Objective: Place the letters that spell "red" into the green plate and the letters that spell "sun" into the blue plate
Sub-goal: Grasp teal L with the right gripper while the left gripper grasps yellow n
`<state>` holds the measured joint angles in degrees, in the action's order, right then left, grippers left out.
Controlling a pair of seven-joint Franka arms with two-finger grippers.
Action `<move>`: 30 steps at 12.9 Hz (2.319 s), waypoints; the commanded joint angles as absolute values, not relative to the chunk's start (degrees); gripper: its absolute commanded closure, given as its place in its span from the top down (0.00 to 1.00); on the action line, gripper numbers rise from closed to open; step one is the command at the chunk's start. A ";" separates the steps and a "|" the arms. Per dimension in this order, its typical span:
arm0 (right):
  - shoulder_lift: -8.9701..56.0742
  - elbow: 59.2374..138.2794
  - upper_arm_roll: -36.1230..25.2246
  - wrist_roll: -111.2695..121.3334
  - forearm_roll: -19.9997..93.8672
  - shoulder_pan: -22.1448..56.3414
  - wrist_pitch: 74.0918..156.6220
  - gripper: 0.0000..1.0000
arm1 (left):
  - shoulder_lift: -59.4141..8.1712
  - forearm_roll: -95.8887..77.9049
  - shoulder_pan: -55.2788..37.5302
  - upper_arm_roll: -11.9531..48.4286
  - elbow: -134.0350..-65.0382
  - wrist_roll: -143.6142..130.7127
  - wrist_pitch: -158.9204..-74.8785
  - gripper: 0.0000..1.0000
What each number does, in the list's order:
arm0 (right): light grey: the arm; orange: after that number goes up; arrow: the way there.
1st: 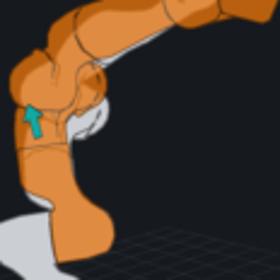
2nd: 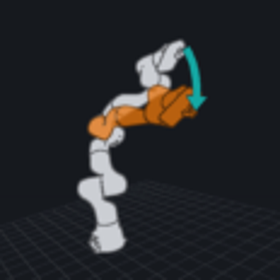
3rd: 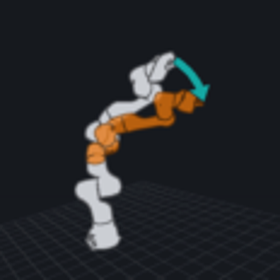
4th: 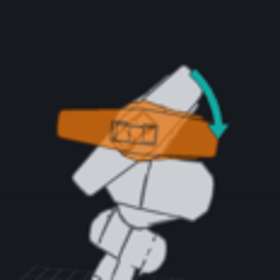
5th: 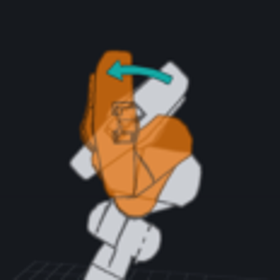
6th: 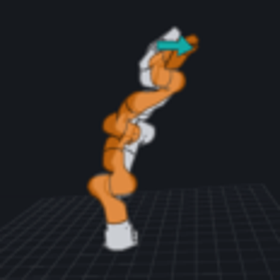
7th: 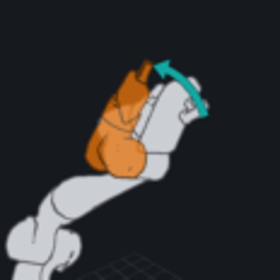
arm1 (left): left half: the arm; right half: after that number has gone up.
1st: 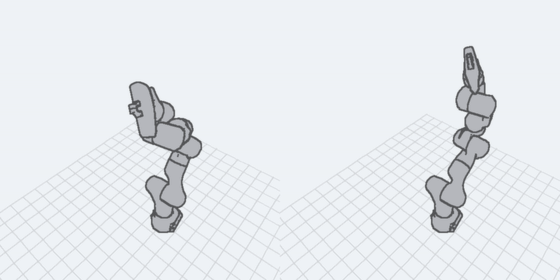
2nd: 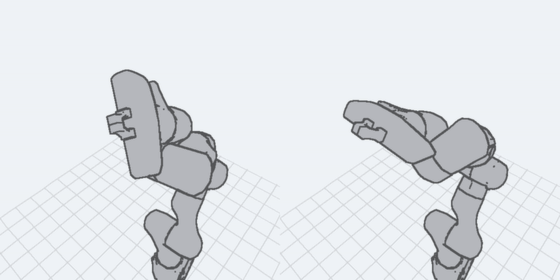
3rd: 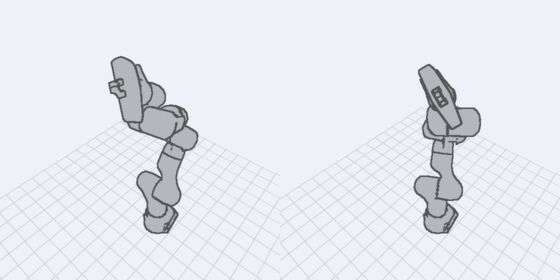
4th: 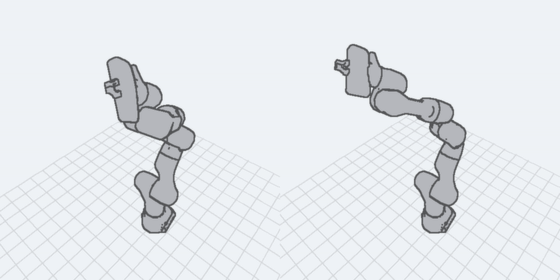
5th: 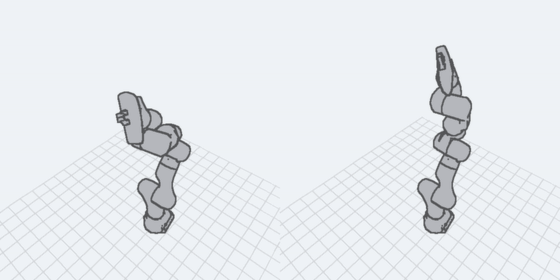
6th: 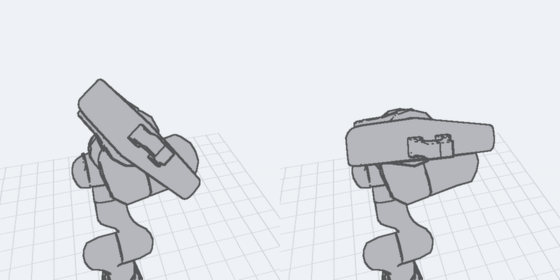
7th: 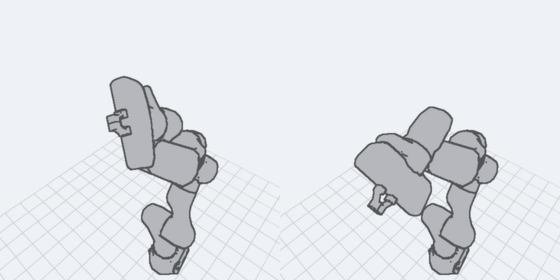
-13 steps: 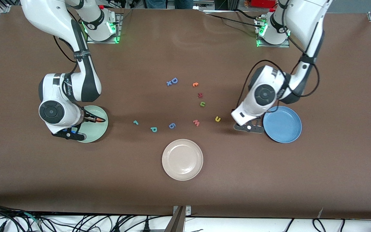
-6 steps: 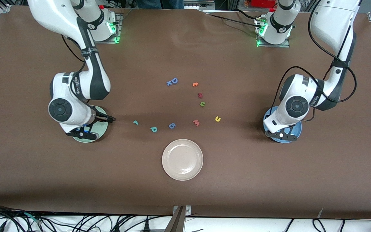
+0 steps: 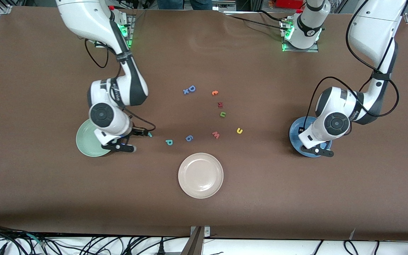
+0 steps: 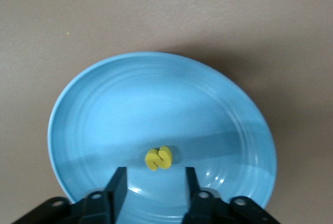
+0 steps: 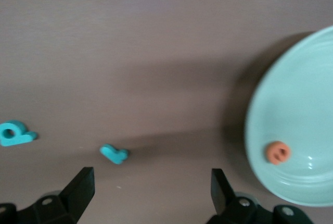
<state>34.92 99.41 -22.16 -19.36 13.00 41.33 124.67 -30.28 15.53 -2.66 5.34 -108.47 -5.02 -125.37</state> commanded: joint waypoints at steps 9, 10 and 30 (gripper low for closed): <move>37.35 104.24 -20.66 -19.42 17.75 43.42 137.55 0.99 | -32.68 11.43 -9.40 14.41 -103.89 -16.00 -125.77 1.00; 37.61 104.24 -20.48 -19.51 18.01 43.42 137.81 0.99 | -33.57 11.34 -10.88 14.41 -103.36 -16.00 -125.77 1.00; 39.81 104.15 -19.78 -18.98 23.03 42.89 137.64 0.46 | -42.80 13.18 -20.48 13.80 -98.00 -24.43 -136.05 0.84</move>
